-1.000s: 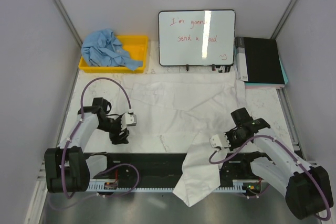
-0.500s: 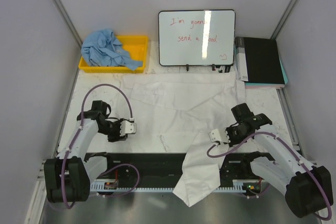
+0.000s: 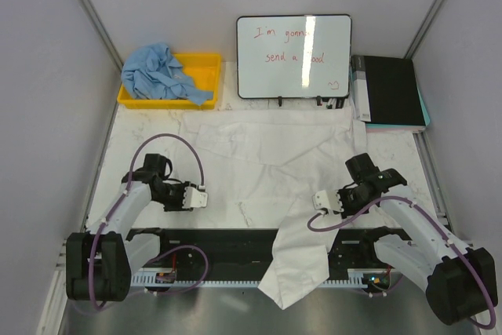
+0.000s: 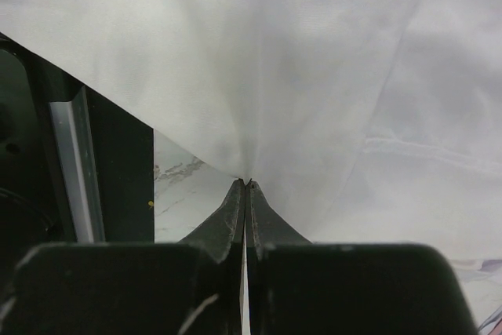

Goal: Fold and stack the long sleeve shirts
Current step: Fold the shirt

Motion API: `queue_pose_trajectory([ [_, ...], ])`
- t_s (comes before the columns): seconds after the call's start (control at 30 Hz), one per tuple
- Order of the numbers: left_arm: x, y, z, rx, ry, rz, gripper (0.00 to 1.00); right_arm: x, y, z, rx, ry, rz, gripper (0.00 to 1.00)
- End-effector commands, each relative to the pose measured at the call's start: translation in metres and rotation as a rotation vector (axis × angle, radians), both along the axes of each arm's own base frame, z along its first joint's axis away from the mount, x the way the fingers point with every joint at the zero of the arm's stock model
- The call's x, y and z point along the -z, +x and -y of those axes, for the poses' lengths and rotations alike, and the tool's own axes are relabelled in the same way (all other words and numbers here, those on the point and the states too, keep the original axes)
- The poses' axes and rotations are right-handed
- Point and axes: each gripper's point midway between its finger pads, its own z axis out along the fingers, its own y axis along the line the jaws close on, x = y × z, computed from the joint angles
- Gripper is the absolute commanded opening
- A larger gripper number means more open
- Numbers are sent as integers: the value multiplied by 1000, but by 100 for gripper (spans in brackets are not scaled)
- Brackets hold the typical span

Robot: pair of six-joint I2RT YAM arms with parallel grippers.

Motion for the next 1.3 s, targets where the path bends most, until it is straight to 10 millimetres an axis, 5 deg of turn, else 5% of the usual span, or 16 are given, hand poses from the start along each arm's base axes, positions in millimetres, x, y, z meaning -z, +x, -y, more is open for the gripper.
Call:
queue_pose_trajectory([
  [0.0,7,2,3,85,21,47,41,-10,4,-4,19,14,1,0],
  [0.13,16,-6,1,112,47,52,34,-13,5,-5,33,20,3,0],
  [0.4,7,-7,0,86,48,113,2,-22,-4,-6,37,41,-2,0],
  [0.6,-15,-16,2,73,24,108,2,-44,-8,-9,67,82,23,0],
  [0.83,-63,24,10,-30,-71,135,2,-62,17,-8,146,102,23,0],
  [1.07,-88,61,16,-78,-120,165,2,-95,67,-3,179,128,73,0],
  [1.27,-102,104,17,-138,-149,199,2,-105,109,3,201,131,78,0],
])
